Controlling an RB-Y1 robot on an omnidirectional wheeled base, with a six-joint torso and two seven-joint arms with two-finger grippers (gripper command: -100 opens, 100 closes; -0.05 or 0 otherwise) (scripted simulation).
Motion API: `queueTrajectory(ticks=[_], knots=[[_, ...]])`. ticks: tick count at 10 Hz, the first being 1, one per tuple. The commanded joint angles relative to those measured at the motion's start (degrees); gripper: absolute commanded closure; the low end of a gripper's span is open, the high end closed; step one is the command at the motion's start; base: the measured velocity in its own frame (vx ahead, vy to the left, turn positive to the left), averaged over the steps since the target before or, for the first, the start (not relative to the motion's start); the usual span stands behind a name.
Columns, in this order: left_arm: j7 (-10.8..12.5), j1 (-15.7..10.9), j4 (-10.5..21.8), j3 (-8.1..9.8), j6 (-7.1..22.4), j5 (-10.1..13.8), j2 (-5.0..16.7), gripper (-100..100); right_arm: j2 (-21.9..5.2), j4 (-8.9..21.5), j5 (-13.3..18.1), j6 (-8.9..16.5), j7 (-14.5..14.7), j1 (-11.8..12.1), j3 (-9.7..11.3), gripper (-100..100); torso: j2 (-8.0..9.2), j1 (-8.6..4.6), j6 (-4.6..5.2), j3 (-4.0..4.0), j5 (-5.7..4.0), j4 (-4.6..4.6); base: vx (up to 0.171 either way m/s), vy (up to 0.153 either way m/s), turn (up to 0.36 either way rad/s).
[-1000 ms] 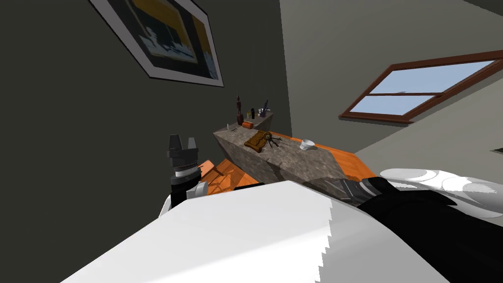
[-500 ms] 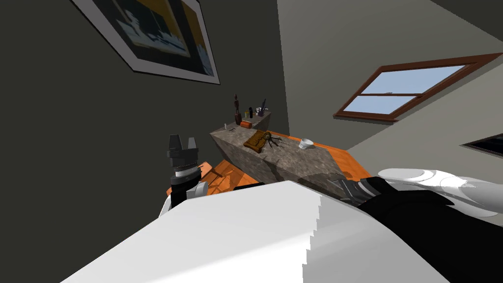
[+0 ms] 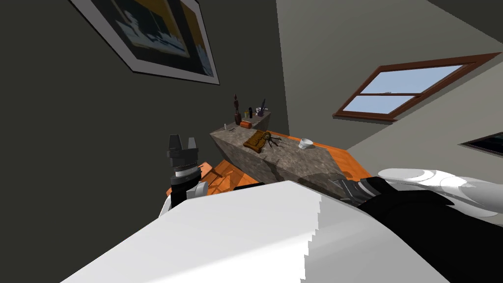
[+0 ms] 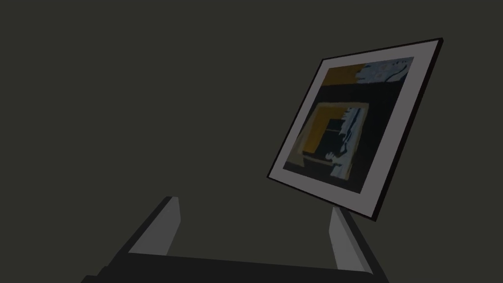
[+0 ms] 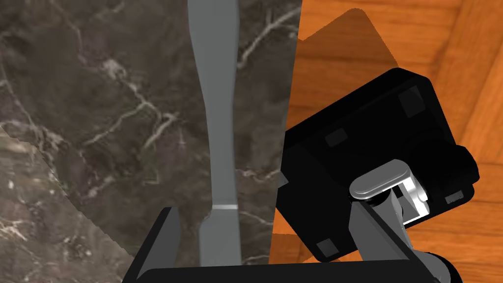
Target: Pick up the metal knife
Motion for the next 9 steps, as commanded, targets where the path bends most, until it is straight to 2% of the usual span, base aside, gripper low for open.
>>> queueTrajectory(ticks=[1,2,3,5,6,7,8,9], knots=[[0.0,0.0,0.0,0.0,0.0,0.0,0.0,0,2.17,2.57,2.86,-2.41,-2.86,-2.6,-1.56,-100,0.0,0.0,0.0,0.0,0.0,0.0,-0.105,-0.02,0.254],[0.0,-0.03,0.0,-0.01,0.0,0.0,0.0,0,2.17,2.57,4.47,-2.41,-3.25,-2.6,-1.56,-100,0.28,-0.08,-0.09,0.14,-0.01,0.05,-0.135,-0.023,0.166],[0.0,-0.02,0.0,0.0,0.0,0.0,0.0,0,4.33,5.14,6.5,-4.83,-5.61,-5.21,-3.12,-100,0.42,-0.11,0.0,0.25,-0.03,0.1,-0.184,0.017,0.22],[0.0,-0.02,0.0,0.0,0.0,0.0,0.0,0,4.33,5.14,8.98,-4.83,-6.5,-5.21,-3.12,-100,0.57,0.0,0.02,0.34,0.0,0.14,-0.095,0.0,0.066],[0.0,-0.01,0.0,0.0,0.0,0.0,0.0,0,6.5,7.7,11.14,-7.24,-9.17,-7.81,-4.68,-100,0.33,-0.08,0.04,0.21,-0.02,0.09,-0.099,-0.014,0.203],[0.0,-0.02,0.0,0.0,0.0,0.0,0.0,0,6.5,7.7,12.97,-7.24,-9.75,-7.81,-4.68,-100,0.38,-0.11,-0.05,0.21,-0.03,0.08,-0.111,-0.008,0.187],[0.0,-0.01,0.0,0.0,0.0,0.0,0.0,0,8.66,10.27,14.82,-9.65,-11.84,-10.42,-6.24,-100,0.4,-0.09,0.0,0.23,-0.02,0.1,-0.166,-0.014,0.204],[0.0,-0.03,0.0,0.0,0.01,0.0,0.0,0,8.66,10.27,17.02,-9.65,-13.0,-10.42,-6.24,-100,0.55,-0.15,-0.06,0.31,-0.07,0.13,-0.148,-0.009,0.149]])
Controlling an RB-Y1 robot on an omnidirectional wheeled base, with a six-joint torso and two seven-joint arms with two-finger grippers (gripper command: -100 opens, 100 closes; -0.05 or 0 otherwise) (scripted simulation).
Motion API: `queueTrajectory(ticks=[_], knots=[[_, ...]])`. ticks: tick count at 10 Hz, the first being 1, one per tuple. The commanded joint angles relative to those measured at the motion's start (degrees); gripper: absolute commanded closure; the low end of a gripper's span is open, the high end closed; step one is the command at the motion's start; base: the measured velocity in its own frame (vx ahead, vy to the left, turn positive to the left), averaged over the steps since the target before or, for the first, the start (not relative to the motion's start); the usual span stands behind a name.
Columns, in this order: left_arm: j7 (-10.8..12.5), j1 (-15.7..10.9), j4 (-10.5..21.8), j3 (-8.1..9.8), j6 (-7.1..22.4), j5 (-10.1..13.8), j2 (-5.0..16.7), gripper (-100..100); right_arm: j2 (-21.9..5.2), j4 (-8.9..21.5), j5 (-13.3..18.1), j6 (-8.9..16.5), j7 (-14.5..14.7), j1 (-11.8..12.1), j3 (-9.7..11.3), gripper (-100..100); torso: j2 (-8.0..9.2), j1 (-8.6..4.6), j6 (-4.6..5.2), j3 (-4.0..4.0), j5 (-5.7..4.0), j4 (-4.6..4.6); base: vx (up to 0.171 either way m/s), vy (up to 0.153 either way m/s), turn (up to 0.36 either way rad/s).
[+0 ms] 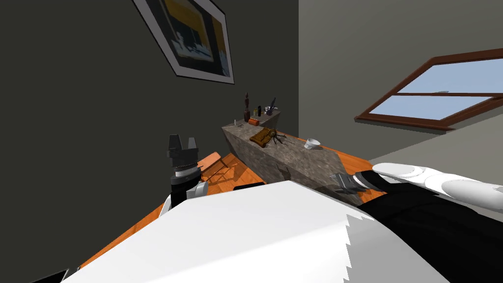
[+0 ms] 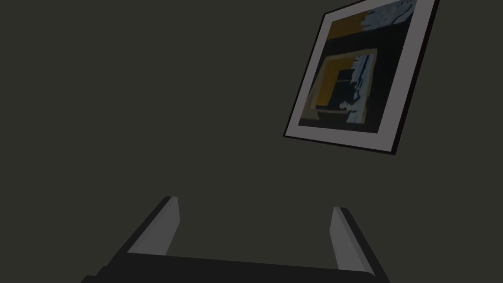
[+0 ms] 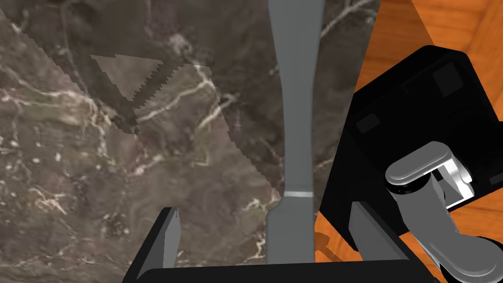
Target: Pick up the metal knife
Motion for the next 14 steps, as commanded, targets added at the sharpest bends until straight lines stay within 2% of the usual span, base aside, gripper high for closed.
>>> queueTrajectory(ticks=[1,2,3,4,5,7,8,10,11,12,13,14], knots=[[0.0,0.0,0.0,0.0,0.0,0.0,0.0,0,0.09,-0.12,1.98,-0.01,-0.98,0.2,-0.46,-100,0.0,0.0,0.0,0.0,0.0,0.0,-0.055,0.003,0.013],[0.0,0.01,0.0,0.0,0.0,0.0,0.0,0,2.25,2.45,4.1,-2.43,-3.53,-2.4,-2.02,-100,-0.24,0.01,0.03,-0.13,0.0,-0.05,-0.108,0.007,0.223],[0.0,0.0,0.0,0.0,0.0,0.0,0.0,0,2.25,2.45,5.93,-2.43,-4.23,-2.4,-2.02,-100,-0.18,0.02,-0.07,-0.12,0.0,-0.06,-0.119,0.001,0.156],[0.0,0.01,0.0,0.0,0.0,0.0,0.0,0,2.25,2.45,6.47,-2.43,-4.23,-2.4,-2.02,-100,-0.18,-0.01,-0.03,-0.11,-0.04,-0.04,-0.051,0.005,-0.003],[0.0,0.02,0.0,0.01,0.0,0.0,0.0,0,4.42,5.01,8.66,-4.84,-6.97,-5.0,-3.58,-100,-0.33,-0.02,0.0,-0.19,-0.05,-0.08,-0.111,0.001,0.248],[0.0,0.01,0.0,0.0,0.0,0.0,0.0,0,4.42,5.01,10.95,-4.84,-7.48,-5.01,-3.58,-100,-0.21,-0.05,-0.05,-0.13,-0.13,-0.06,-0.09,0.011,0.062],[0.0,0.02,0.0,0.01,0.0,0.0,0.0,0,6.58,7.58,13.11,-7.25,-10.2,-7.61,-5.14,-100,-0.38,-0.04,-0.02,-0.22,-0.13,-0.09,-0.096,0.023,0.241],[0.0,0.01,0.0,0.0,0.0,0.0,0.0,0,6.58,7.58,15.44,-7.25,-10.73,-7.61,-5.14,-100,-0.33,-0.05,-0.12,-0.2,-0.19,-0.08,-0.087,0.014,0.065],[0.0,0.02,0.0,0.01,0.0,0.0,0.0,0,8.75,10.15,17.71,-9.67,-13.43,-10.22,-6.7,-100,-0.46,-0.09,-0.09,-0.27,-0.19,-0.1,-0.117,0.018,0.253],[0.0,0.0,0.0,0.0,0.0,0.0,0.0,0,8.75,10.15,19.48,-9.67,-13.98,-10.22,-6.7,-100,-0.36,-0.07,-0.2,-0.23,-0.2,-0.1,-0.129,0.018,0.163],[0.0,0.01,0.0,0.0,0.0,0.0,0.0,0,8.75,10.15,19.93,-9.67,-13.98,-10.22,-6.7,-100,-0.31,-0.08,-0.11,-0.19,-0.19,-0.08,-0.054,0.01,-0.029],[0.0,0.02,0.0,0.01,0.0,0.0,0.0,0,10.91,12.7,22.21,-12.08,-16.81,-12.82,-8.26,-100,-0.47,-0.11,-0.08,-0.27,-0.2,-0.1,-0.103,0.036,0.205]])
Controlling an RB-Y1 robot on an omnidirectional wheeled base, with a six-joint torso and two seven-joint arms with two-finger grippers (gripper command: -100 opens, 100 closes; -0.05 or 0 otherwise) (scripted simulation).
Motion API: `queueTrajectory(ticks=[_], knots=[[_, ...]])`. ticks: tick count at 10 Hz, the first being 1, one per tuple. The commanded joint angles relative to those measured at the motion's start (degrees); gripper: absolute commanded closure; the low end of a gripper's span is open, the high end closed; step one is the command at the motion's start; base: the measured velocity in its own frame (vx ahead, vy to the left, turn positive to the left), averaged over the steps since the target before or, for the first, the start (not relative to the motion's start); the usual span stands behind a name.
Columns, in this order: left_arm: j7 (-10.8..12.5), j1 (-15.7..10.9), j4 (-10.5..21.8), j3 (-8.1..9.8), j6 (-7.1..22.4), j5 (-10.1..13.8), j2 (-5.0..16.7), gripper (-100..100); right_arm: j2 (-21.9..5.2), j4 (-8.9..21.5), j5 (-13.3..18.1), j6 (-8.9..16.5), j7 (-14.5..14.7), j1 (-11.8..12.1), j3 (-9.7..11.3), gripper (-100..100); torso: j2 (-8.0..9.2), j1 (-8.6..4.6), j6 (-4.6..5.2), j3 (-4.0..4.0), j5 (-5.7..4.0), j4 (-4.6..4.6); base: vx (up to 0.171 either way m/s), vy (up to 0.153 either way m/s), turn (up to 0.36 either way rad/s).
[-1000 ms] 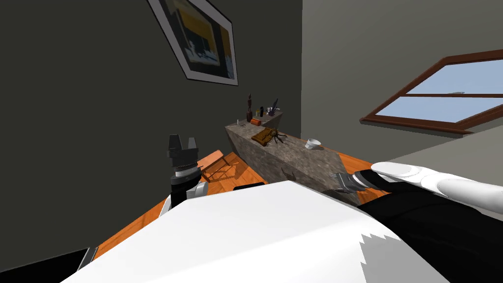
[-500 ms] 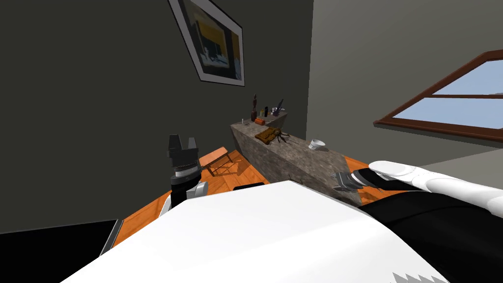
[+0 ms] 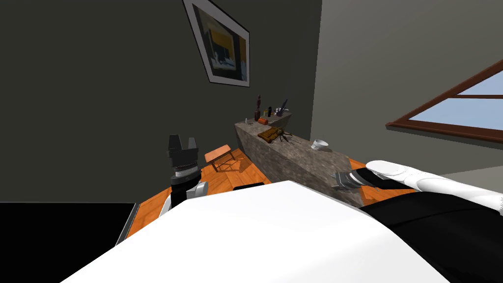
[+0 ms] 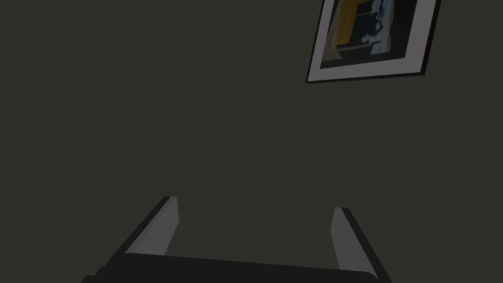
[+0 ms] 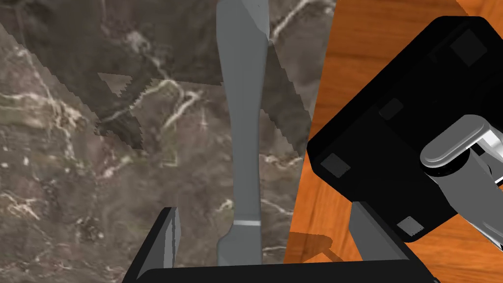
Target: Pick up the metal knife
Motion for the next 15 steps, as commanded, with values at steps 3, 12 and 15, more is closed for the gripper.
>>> queueTrajectory(ticks=[3,12,15], knots=[[0.0,0.02,0.0,0.01,0.0,0.0,0.0,0,3.29,4.26,5.71,-3.95,-4.61,-4.24,-2.18,-100,-0.08,-0.11,0.1,-0.03,-0.01,0.0,-0.09,0.016,0.144],[0.0,0.03,0.0,0.01,0.0,0.0,0.01,0,3.28,4.7,7.62,-4.08,-4.82,-4.71,-1.98,0,-0.32,-0.16,0.1,-0.18,-0.08,-0.07,-0.021,0.004,0.011],[0.0,0.04,0.0,0.02,-0.01,0.0,0.01,0,-1.04,-0.66,1.65,0.84,0.45,0.79,0.94,100,-0.72,-0.34,0.07,-0.4,-0.1,-0.14,0.142,-0.046,-0.226]])
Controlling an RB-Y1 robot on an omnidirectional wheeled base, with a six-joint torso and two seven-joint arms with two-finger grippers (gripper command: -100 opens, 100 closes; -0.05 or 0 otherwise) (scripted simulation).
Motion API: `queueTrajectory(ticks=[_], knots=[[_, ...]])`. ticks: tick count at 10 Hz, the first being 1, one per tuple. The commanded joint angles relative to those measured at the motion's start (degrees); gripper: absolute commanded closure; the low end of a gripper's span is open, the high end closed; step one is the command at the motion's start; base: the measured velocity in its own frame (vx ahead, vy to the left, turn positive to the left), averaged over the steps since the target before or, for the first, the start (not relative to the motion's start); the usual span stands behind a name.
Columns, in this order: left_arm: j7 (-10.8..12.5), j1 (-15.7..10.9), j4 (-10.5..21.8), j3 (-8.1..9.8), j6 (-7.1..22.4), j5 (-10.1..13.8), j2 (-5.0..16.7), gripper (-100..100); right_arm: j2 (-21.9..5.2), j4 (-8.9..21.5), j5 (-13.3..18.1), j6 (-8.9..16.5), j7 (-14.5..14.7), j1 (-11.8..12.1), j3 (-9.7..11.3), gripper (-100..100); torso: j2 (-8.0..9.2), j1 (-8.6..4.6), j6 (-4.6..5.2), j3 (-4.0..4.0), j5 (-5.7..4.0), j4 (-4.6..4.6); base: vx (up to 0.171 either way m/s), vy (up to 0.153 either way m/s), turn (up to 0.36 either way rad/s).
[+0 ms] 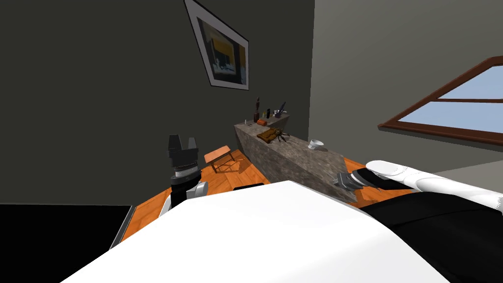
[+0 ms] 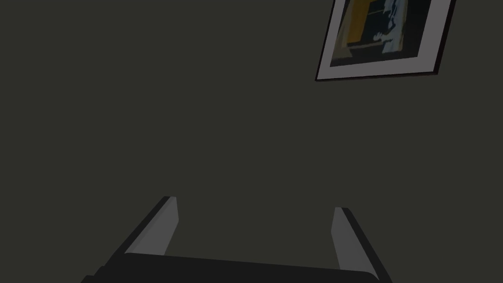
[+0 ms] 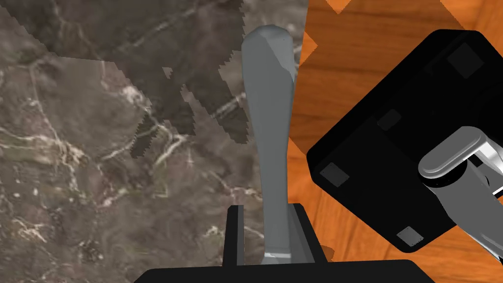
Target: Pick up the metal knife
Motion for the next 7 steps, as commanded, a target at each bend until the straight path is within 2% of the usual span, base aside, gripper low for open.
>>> queueTrajectory(ticks=[1,2,3,4,5,6,7], knots=[[0.0,0.0,0.0,0.0,0.0,0.0,0.0,0,-1.16,-1.76,-2.86,1.6,2.3,1.73,0.66,100,0.0,0.0,0.0,0.0,0.0,0.0,0.148,-0.024,-0.135],[0.0,-0.01,0.0,-0.01,0.0,0.0,0.0,0,-1.16,-1.76,-3.83,1.6,2.3,1.73,0.66,100,0.01,0.1,-0.16,0.0,-0.03,0.01,0.06,0.01,0.022],[0.0,-0.03,0.0,-0.01,0.0,0.0,-0.01,0,-3.32,-4.33,-6.08,4.01,4.81,4.33,2.22,100,0.19,0.23,-0.23,0.11,-0.01,0.06,0.107,-0.007,-0.201],[0.0,-0.01,0.0,-0.01,0.0,0.0,0.0,0,-3.32,-4.33,-7.85,4.01,5.55,4.33,2.22,100,0.19,0.21,-0.02,0.11,0.03,0.04,0.111,-0.012,-0.2],[0.0,-0.02,0.0,-0.01,0.0,0.0,0.0,0,-3.32,-4.33,-8.32,4.01,5.55,4.33,2.22,100,0.21,0.18,-0.11,0.11,0.01,0.05,0.049,-0.001,0.003],[0.0,-0.03,0.0,-0.01,0.0,0.0,-0.01,0,-5.49,-6.87,-10.5,6.42,8.25,6.88,3.78,100,0.31,0.19,-0.21,0.17,-0.01,0.07,0.102,0.001,-0.208],[0.0,-0.01,0.0,-0.01,0.0,0.0,0.0,0,-5.49,-6.9,-12.16,6.42,8.8,6.94,3.78,100,0.25,0.22,0.0,0.14,0.02,0.05,0.118,-0.009,-0.17]])
